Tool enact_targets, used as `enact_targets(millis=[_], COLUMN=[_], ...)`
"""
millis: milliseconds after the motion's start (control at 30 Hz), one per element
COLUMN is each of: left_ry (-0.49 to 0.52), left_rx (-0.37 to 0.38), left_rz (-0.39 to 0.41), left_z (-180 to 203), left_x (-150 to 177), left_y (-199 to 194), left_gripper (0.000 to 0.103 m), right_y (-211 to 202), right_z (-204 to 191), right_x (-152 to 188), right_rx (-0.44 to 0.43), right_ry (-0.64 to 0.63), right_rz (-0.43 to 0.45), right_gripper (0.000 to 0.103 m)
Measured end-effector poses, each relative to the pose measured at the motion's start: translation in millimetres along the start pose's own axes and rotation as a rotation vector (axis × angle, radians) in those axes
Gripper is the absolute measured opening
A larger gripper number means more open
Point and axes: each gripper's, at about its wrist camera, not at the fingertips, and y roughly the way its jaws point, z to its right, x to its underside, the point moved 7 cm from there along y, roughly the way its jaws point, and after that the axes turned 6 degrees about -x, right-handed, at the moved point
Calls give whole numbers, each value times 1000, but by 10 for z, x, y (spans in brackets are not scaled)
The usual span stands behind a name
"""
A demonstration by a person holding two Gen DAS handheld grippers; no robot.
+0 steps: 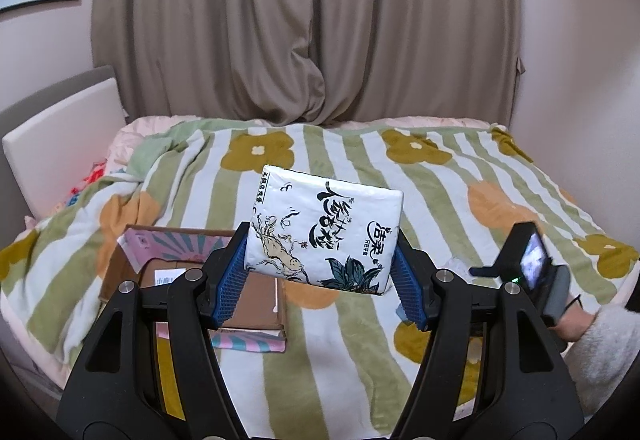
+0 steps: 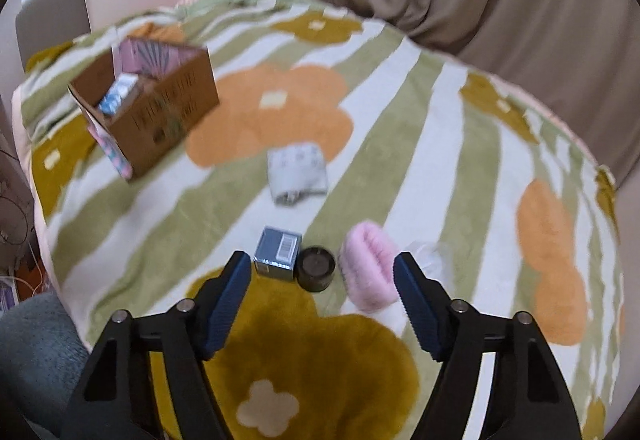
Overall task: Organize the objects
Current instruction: 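Lift the snack packet with the left tool while the right tool approaches the black jar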
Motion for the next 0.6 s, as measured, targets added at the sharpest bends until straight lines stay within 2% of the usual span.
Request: enact_targets(millis=[67, 267, 600], left_ry=[1, 3, 7], left_rx=[-6, -21, -21], left_rz=[-7, -23, -41], left_z=[-14, -41, -38], left_x=[13, 24, 69], left_y=[49, 170, 300], left_gripper=[62, 62, 62], right_y=[189, 527, 695], right_z=[0, 78, 156], right_x=[60, 152, 217], right_rx=[-10, 2, 14], right_ry=[-2, -20, -68], right_rz=[-30, -82, -113], right_gripper=[60, 53, 49])
